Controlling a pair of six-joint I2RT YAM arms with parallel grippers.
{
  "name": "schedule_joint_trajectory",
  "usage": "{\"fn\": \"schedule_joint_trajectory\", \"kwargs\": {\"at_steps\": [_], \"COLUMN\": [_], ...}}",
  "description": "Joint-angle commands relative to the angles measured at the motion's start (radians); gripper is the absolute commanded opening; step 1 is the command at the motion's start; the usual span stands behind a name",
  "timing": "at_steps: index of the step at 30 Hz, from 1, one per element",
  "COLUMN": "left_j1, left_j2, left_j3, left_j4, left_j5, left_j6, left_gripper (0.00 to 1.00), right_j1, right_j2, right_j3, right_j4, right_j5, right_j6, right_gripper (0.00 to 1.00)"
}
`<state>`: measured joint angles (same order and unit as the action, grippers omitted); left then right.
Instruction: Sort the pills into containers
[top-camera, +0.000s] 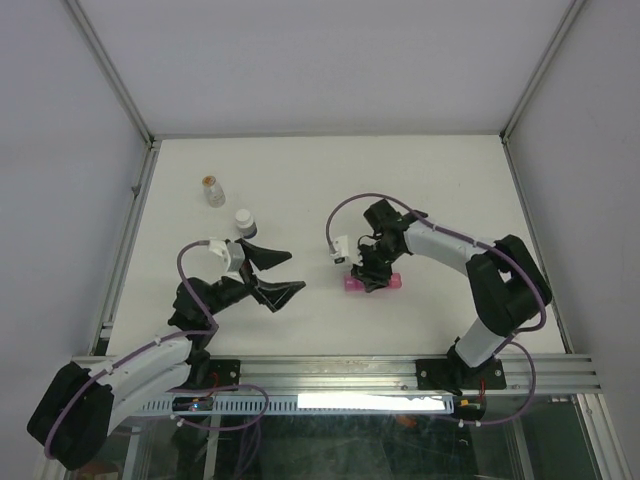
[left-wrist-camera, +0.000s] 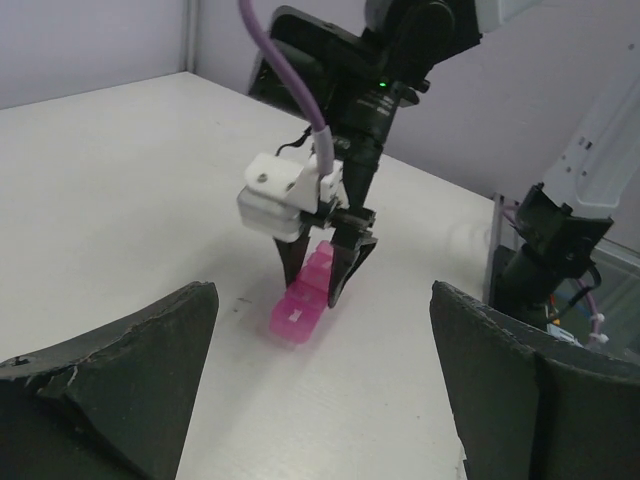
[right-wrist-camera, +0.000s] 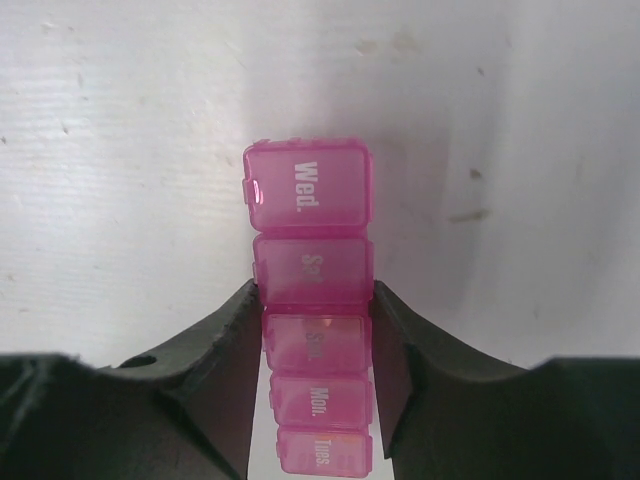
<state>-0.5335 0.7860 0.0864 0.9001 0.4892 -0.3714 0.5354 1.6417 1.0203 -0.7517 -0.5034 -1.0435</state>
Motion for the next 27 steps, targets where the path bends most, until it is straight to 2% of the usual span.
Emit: {"fn": "schedule_joint_trajectory", "kwargs": {"at_steps": [1,3,7,9,10,16,18,19,21,25,27], "left_j1": [-0.095,-0.126,-0.151,-0.167,-0.177,-0.271,-0.294,-0.3,-0.309,-0.311,-0.311], "left_j2": [0.026,0.06,0.134,0.171,0.192,0.406,0.499,0.549,0.653,0.876,0.952], "left_j3": [-0.036,-0.055,-0.073,-0.074,-0.074,-0.021,0.0,0.009,0.018,0.036,0.062], "left_j4": [0.121,0.185,0.265,0.286,0.297,0.311,0.342,0.367,0.449,0.682,0.708], "left_j5": [-0.023,-0.011,0.036,0.057,0.063,0.059,0.039,0.041,0.04,0.015,0.013], "left_j6": [0.199,0.243,0.296,0.326,0.346,0.49,0.524,0.536,0.579,0.613,0.626], "left_gripper": [0.9,0.9,0.9,0.9,0.9,0.88,0.88,0.88,0.87,0.82,0.78], "right_j1": [0.1,0.127,0.13,0.112,0.096,-0.021,-0.038,-0.04,-0.018,0.003,0.004], "right_j2": [-0.011,-0.005,-0.045,-0.096,-0.124,-0.304,-0.379,-0.421,-0.453,-0.377,-0.336], "right_j3": [-0.039,-0.057,-0.068,-0.067,-0.066,-0.091,-0.15,-0.189,-0.273,-0.25,-0.256], "right_j4": [0.135,0.173,0.178,0.159,0.146,0.07,0.079,0.081,0.126,0.179,0.235], "right_j5": [0.026,0.028,0.018,-0.017,-0.043,-0.285,-0.384,-0.418,-0.41,-0.334,-0.319], "right_j6": [0.073,0.089,0.115,0.118,0.116,-0.007,-0.131,-0.223,-0.329,-0.276,-0.241], "right_gripper": [0.33,0.38,0.76,0.87,0.89,0.9,0.91,0.96,1.0,0.97,0.94]}}
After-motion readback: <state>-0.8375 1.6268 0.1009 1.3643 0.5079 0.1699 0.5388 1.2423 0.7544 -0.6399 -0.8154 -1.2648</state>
